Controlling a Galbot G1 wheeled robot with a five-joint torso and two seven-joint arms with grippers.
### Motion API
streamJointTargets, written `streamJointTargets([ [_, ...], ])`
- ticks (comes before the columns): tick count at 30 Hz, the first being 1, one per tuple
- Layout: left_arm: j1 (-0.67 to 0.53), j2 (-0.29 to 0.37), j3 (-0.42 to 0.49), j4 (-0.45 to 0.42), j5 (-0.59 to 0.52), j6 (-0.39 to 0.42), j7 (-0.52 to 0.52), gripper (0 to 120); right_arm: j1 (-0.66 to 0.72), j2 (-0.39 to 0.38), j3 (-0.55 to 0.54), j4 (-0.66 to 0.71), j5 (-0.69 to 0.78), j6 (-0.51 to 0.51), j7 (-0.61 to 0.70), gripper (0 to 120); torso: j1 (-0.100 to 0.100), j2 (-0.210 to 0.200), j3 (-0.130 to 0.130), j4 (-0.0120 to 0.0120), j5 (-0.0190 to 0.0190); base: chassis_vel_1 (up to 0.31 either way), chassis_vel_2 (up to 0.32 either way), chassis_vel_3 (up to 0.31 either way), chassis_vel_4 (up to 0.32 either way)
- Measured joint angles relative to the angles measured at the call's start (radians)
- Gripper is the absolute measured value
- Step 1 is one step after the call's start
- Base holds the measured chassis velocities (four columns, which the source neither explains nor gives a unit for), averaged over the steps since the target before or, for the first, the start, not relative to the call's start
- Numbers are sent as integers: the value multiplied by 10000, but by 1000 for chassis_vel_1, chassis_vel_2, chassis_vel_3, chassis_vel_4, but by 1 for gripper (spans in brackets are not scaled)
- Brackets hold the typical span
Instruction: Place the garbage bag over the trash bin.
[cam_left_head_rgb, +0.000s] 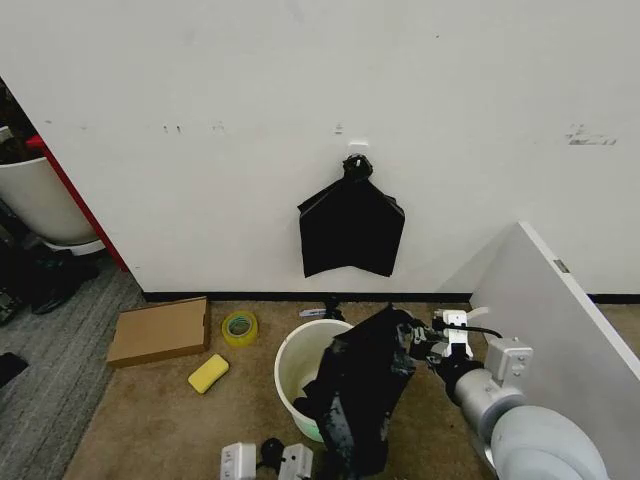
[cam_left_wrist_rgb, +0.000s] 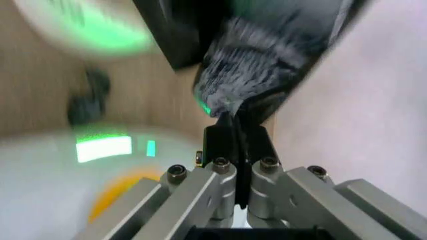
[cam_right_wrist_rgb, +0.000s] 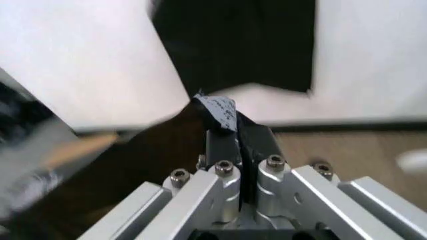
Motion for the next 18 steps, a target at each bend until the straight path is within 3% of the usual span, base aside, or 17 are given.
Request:
streamJointTargets([
  [3,-809,-401,-117,1,-9,-115,255,0,188,284,-30,-289,-42,645,-497,0,1,0,0,0,1,0,0,0,0],
  [7,-1315,-895,-152,1,-299,-45,378,0,188,460,-88,-561,-91,777,-615,0,2,0,0,-2,1,0,0,0,0],
  [12,-1701,-1679,-332,377,-826,-100,492,0,135,561,-167,-999,-213,313,-51,0,2,0,0,0,3,0,0,0,0],
  [18,-1808,-1862,-505,1329,-561,-482,591,0,-175,402,-275,-1056,-194,-329,407,0,1,0,0,-1,1,0,0,0,0],
])
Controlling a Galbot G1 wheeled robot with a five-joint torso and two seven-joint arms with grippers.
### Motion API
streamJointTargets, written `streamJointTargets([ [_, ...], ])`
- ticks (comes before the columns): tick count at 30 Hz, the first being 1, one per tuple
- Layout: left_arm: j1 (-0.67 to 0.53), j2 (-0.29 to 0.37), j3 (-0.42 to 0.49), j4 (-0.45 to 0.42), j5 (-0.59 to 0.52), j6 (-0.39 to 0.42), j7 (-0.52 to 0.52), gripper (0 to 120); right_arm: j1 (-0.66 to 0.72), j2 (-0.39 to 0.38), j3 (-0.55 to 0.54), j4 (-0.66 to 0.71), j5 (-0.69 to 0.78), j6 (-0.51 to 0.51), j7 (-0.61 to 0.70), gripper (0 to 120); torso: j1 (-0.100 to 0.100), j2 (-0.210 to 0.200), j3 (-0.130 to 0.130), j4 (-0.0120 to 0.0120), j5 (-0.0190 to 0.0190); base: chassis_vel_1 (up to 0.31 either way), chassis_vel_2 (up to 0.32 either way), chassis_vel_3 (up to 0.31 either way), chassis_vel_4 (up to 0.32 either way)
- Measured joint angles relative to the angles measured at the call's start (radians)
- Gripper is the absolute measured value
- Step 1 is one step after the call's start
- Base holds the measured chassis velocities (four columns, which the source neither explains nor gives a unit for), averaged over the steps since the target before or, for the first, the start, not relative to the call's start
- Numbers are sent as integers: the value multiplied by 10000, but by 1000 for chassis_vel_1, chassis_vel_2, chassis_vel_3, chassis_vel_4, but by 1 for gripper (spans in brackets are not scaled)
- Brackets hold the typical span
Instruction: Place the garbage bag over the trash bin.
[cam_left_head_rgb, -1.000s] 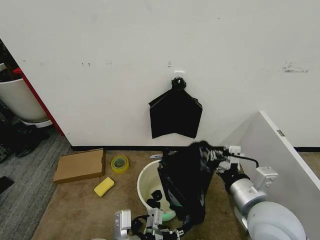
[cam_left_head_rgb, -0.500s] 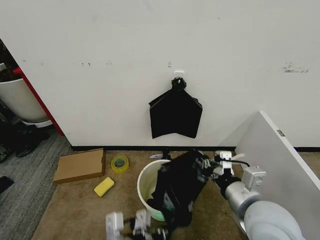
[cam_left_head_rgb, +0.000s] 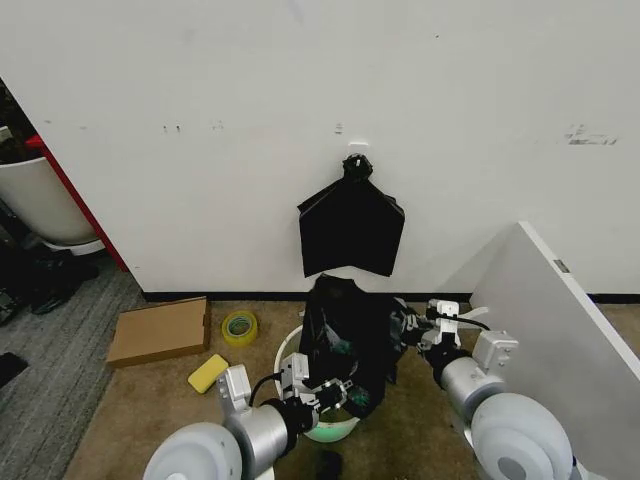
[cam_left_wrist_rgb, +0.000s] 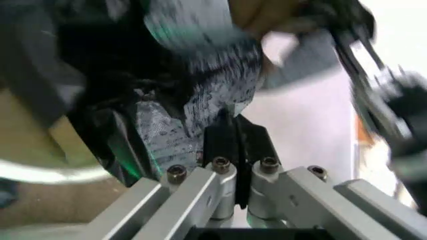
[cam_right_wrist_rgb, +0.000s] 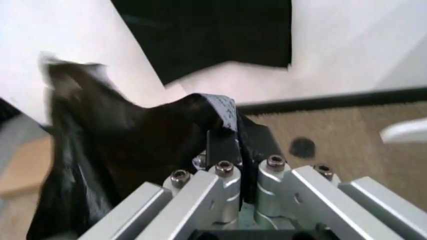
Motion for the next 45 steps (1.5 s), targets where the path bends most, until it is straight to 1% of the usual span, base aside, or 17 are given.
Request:
streamJointTargets([
  [5,-21,119,-49,527,657,-497,343,0,-145,60,-338,-198,-414,34,-22,0,0,0,0,0,-1,0,0,0,0],
  [7,13,258,-29,773,1321,-1123,604,0,-140,136,-591,-446,-718,218,-117,0,0,0,0,0,0,0,0,0,0],
  [9,61,364,22,809,1735,-1342,678,0,-107,138,-689,-614,-895,274,-198,0,-1,0,0,1,-1,0,0,0,0],
  [10,167,539,125,839,2411,-1458,811,0,-59,104,-818,-841,-1199,324,-311,0,-1,0,0,0,0,0,0,0,0],
  [11,167,539,125,839,2411,-1458,811,0,-59,104,-818,-841,-1199,324,-311,0,-1,0,0,0,0,0,0,0,0],
  [13,343,808,297,1007,3685,-1649,1059,0,-12,-7,-961,-1151,-1666,383,-494,0,-2,0,0,1,-1,0,0,0,0],
  [14,478,1033,394,1225,4798,-1963,1297,0,-1,-115,-1041,-1399,-1998,455,-654,0,-2,0,0,2,-1,0,0,0,0],
  [15,546,1147,430,1339,5345,-2193,1400,0,0,-163,-1068,-1500,-2127,483,-718,0,-1,0,0,2,-1,0,0,0,0],
  [17,812,1450,537,1774,7144,-3103,1754,0,-23,-262,-1105,-1620,-2322,508,-817,0,-1,0,0,0,0,0,0,0,0],
  [18,812,1450,537,1774,7144,-3103,1754,0,-23,-262,-1105,-1620,-2322,508,-817,0,-1,0,0,0,0,0,0,0,0],
  [20,1277,1671,565,2440,9555,-4619,2427,0,-194,-392,-1111,-1438,-2366,406,-838,0,-2,0,0,1,0,0,0,0,0],
  [23,1764,1660,455,3087,11840,-6398,3135,0,-583,-652,-1097,-845,-2362,137,-817,0,-2,0,-1,2,-2,0,0,0,0],
  [24,1859,1647,445,3171,12146,-6626,3239,0,-688,-740,-1072,-701,-2334,19,-817,0,-2,0,-1,1,0,0,0,0,0],
  [28,2031,1570,522,3370,12490,-6880,3364,0,-1132,-1240,-899,-190,-2153,-606,-914,0,-2,0,-1,1,-3,0,0,0,0],
  [33,2293,1622,583,3212,12281,-6756,3365,0,-1772,-1833,-798,102,-2245,-1173,-1240,0,-2,0,-1,2,-1,0,0,0,0],
  [41,3154,2399,527,2250,11608,-5877,2768,0,-2695,-2194,-690,155,-3666,-1871,-2269,0,-2,0,-2,1,0,0,0,0,0],
  [45,3325,2789,451,1827,11284,-5486,2562,0,-2883,-2474,-551,-7,-4555,-1895,-2844,0,-2,0,-1,0,0,0,0,0,0],
])
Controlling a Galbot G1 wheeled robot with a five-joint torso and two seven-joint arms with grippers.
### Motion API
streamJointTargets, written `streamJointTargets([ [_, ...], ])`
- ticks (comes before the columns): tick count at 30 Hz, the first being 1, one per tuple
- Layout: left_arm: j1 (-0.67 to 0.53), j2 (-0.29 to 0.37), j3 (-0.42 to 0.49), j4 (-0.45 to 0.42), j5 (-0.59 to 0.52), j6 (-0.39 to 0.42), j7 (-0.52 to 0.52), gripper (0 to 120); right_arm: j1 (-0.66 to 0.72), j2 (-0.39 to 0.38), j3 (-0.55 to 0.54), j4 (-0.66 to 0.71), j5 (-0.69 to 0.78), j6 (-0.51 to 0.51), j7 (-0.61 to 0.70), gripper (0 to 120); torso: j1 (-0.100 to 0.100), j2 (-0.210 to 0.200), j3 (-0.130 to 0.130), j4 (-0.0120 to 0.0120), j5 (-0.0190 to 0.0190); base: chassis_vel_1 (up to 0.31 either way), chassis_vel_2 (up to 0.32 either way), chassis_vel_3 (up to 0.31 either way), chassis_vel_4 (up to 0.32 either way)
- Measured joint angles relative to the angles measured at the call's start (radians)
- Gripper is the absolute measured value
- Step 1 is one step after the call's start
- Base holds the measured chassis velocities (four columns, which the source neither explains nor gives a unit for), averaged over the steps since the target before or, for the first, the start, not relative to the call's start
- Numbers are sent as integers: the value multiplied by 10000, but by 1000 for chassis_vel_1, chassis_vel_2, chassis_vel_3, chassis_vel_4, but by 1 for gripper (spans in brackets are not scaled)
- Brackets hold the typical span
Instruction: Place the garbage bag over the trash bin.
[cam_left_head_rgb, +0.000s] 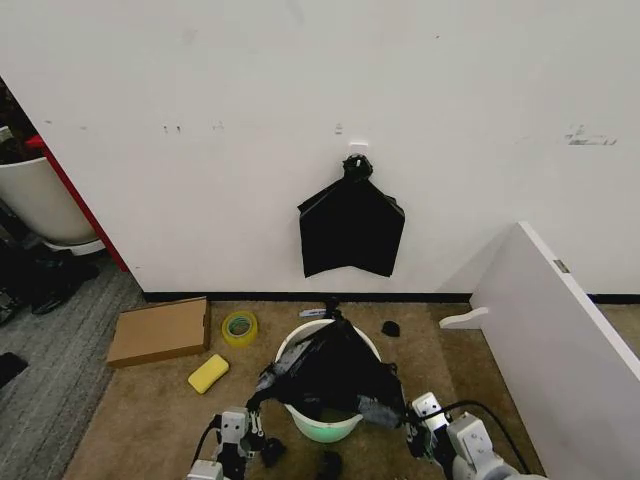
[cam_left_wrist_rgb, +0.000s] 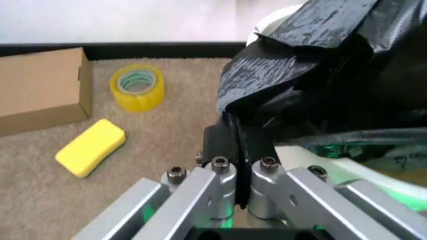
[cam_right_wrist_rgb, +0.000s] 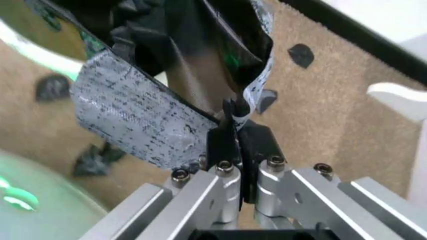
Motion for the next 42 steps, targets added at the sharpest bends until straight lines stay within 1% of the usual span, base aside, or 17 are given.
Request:
streamJointTargets([
  [3,57,317,20,-165,-146,425,-124,0,-31,-202,110,-137,-498,3,-415,0,0,0,1,1,0,0,0,0,0],
  [6,8,389,47,-66,-152,543,-141,0,-27,-218,121,-291,-932,64,-700,0,0,0,1,1,0,0,0,0,0],
  [11,-227,372,69,429,-196,822,-203,0,-183,-135,61,-1167,-3227,1028,-1841,0,0,0,1,0,-1,0,0,0,0],
  [12,-227,372,69,429,-196,822,-203,0,-183,-135,61,-1167,-3227,1028,-1841,0,0,0,1,0,-1,0,0,0,0],
  [13,-246,372,69,454,-243,929,-221,0,-239,-124,67,-1495,-4049,1482,-2214,0,0,0,1,0,-1,0,0,0,0],
  [16,-253,406,55,368,-335,1110,-233,0,-289,-117,129,-1963,-5219,2216,-2777,0,0,0,1,1,1,0,0,0,0],
  [21,-223,487,13,93,-437,1253,-251,0,-520,-225,222,-1790,-5427,2355,-2944,0,0,0,1,0,0,0,0,0,0],
  [26,-59,666,104,-236,-470,1465,-85,0,-627,-411,367,-1464,-5041,2897,-3452,0,0,0,1,1,-1,0,0,0,0],
  [28,26,845,174,-314,-428,1589,144,0,-586,-496,496,-1582,-4920,3471,-3928,0,0,0,1,2,-1,0,0,0,0],
  [30,32,1118,205,-281,-329,1715,344,0,-596,-582,809,-1969,-4932,4363,-4844,0,1,0,1,1,0,0,0,0,0],
  [31,16,1180,201,-241,-306,1735,378,0,-600,-586,906,-2085,-4956,4606,-5139,0,1,0,1,1,0,0,0,0,0],
  [32,-26,1302,184,-157,-284,1760,437,0,-601,-580,1101,-2349,-5029,5158,-5785,0,0,0,1,1,-1,0,0,0,0],
  [34,-37,1340,174,-138,-284,1770,448,0,-595,-572,1163,-2439,-5052,5358,-6005,0,1,0,1,1,-1,0,0,0,0],
  [35,-56,1435,147,-108,-288,1801,482,0,-567,-539,1333,-2678,-5092,5941,-6567,0,0,0,1,0,-1,0,0,0,0],
  [36,-51,1542,105,-110,-301,1874,540,0,-491,-478,1568,-3004,-5148,6768,-7384,0,0,0,1,0,0,0,0,0,0],
  [39,-46,1725,13,-138,-325,2011,647,0,-239,-359,1876,-3555,-5388,7917,-8273,0,0,0,1,1,0,0,0,0,0],
  [42,-80,1771,-24,-137,-351,2057,674,0,-87,-300,1922,-3786,-5488,8111,-8298,0,1,0,1,1,0,0,0,0,0],
])
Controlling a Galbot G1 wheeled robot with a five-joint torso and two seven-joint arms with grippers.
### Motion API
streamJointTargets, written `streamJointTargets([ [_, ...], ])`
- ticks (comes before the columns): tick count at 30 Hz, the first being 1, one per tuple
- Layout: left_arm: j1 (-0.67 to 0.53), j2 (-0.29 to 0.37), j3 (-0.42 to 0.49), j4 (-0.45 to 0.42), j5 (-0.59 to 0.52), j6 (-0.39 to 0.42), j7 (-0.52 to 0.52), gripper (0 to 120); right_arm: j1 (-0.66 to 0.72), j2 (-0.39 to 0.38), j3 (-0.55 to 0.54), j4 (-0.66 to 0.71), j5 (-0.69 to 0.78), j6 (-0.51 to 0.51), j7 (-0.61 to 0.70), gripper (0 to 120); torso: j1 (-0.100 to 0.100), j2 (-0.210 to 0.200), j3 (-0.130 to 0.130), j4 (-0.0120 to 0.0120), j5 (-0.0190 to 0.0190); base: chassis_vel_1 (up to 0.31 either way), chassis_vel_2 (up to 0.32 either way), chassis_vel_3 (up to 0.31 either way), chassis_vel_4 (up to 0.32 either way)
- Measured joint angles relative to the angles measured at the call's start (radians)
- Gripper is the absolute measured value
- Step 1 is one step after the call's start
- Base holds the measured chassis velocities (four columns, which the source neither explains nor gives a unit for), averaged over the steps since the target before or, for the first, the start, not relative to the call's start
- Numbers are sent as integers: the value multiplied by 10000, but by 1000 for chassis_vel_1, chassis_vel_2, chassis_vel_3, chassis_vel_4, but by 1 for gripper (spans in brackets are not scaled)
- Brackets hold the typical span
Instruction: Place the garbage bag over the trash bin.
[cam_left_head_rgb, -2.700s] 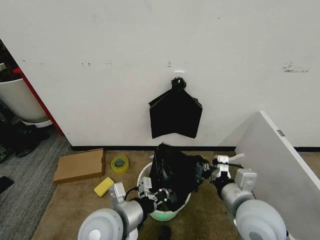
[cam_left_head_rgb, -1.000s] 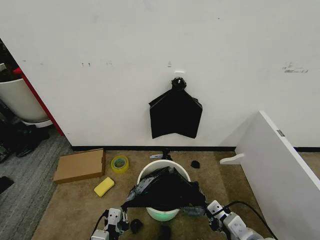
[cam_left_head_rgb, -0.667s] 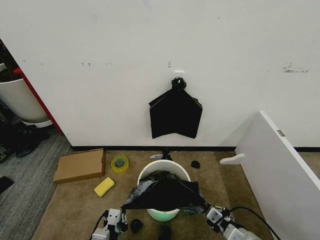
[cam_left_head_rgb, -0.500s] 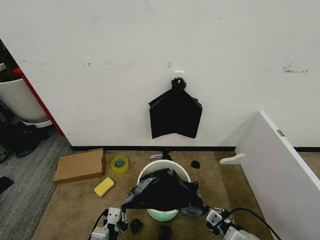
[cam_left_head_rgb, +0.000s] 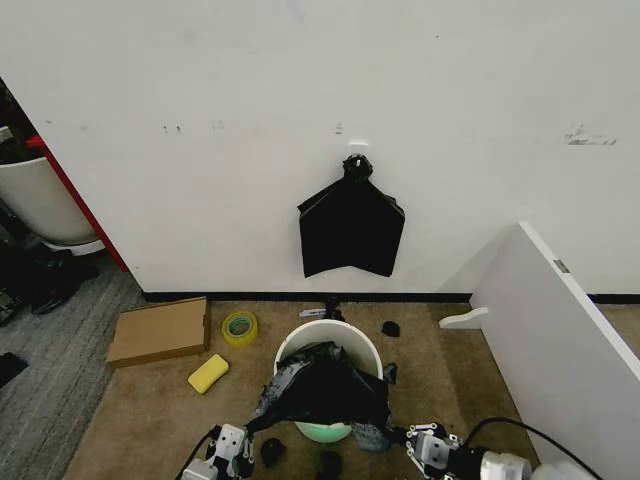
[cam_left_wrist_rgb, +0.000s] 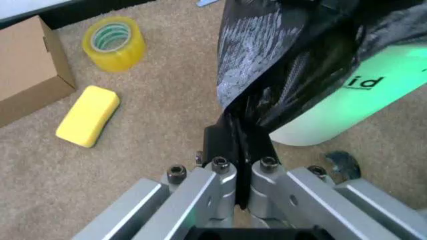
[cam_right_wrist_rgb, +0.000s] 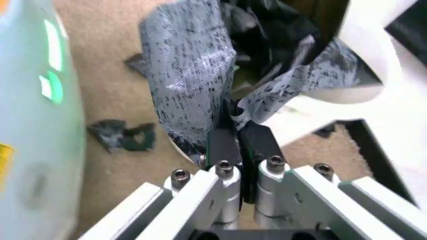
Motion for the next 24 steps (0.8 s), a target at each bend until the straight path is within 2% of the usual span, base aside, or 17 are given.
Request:
streamJointTargets([
  [3,-9,122,-98,-202,-234,209,29,0,246,89,217,-410,-565,356,295,0,0,0,0,0,0,0,0,0,0],
  [6,56,237,-132,-349,-335,292,31,0,324,128,518,-586,-836,835,-98,0,0,0,0,0,0,0,0,0,0],
  [9,98,500,-163,-416,-530,304,24,0,478,222,1028,-821,-1087,1725,-1342,0,0,0,0,0,-1,0,0,0,0],
  [11,8,598,-144,-316,-909,185,-85,0,577,297,1096,-939,-1232,1999,-1665,0,0,0,0,0,0,0,0,0,0],
  [16,8,610,-8,-375,-1520,81,-282,0,487,421,797,-978,-1304,2046,-1479,0,0,0,0,1,1,0,0,0,0],
  [24,33,798,199,284,-1107,-506,-68,0,592,568,608,-1156,-1711,2588,-2061,0,0,0,0,2,-1,0,0,0,0],
])
